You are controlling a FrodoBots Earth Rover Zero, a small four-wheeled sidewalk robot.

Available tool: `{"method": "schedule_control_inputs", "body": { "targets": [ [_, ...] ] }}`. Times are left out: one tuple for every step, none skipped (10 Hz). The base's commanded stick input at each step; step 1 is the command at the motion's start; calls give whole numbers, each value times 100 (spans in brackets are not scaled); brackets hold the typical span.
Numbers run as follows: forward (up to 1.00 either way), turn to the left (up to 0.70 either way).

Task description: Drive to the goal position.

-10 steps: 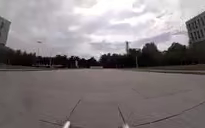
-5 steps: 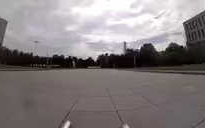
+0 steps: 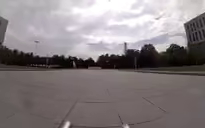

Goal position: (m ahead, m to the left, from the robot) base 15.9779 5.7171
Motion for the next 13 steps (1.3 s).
{"method": "schedule_control_inputs", "body": {
  "targets": [
    [70,0],
    [70,0],
    [70,0],
    [70,0],
    [70,0],
    [70,0],
    [70,0],
    [70,0],
    [70,0],
    [70,0],
    [70,0],
    [70,0],
    [70,0]
  ]
}}
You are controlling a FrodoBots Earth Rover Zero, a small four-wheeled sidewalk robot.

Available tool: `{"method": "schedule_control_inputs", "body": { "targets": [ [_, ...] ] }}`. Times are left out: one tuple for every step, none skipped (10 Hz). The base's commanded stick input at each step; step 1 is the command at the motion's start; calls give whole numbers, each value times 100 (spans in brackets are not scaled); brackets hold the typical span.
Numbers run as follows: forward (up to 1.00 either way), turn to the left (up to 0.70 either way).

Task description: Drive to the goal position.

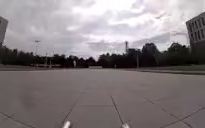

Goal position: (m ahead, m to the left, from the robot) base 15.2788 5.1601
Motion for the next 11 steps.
{"method": "schedule_control_inputs", "body": {
  "targets": [
    [70,0],
    [70,0],
    [70,0],
    [70,0],
    [70,0],
    [70,-3],
    [70,-11],
    [70,-31],
    [70,-31],
    [70,-18],
    [70,-1]
  ]
}}
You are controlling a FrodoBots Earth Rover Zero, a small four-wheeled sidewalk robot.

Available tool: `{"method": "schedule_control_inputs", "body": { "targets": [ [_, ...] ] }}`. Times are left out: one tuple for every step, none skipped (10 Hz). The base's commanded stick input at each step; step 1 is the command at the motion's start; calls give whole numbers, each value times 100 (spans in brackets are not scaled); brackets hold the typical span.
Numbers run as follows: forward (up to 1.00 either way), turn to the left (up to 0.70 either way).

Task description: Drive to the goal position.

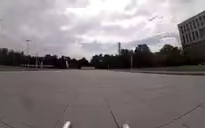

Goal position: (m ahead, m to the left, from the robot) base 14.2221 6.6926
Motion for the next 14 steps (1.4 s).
{"method": "schedule_control_inputs", "body": {
  "targets": [
    [70,0],
    [70,0],
    [70,0],
    [70,0],
    [70,0],
    [70,0],
    [70,0],
    [70,0],
    [70,0],
    [70,0],
    [70,0],
    [70,0],
    [70,0],
    [70,0]
  ]
}}
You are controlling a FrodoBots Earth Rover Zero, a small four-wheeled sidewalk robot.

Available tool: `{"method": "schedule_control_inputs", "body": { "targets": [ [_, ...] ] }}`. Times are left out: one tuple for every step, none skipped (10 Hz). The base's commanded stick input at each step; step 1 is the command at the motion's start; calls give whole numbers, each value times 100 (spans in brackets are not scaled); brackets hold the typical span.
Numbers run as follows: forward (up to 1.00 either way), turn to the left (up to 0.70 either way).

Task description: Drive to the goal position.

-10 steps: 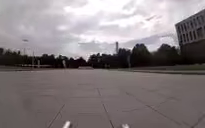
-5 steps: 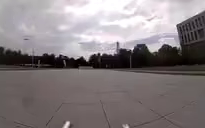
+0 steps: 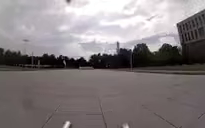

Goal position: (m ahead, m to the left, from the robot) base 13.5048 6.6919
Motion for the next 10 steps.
{"method": "schedule_control_inputs", "body": {
  "targets": [
    [70,0],
    [70,0],
    [70,0],
    [70,0],
    [70,0],
    [70,0],
    [70,0],
    [70,0],
    [70,0],
    [70,0]
  ]
}}
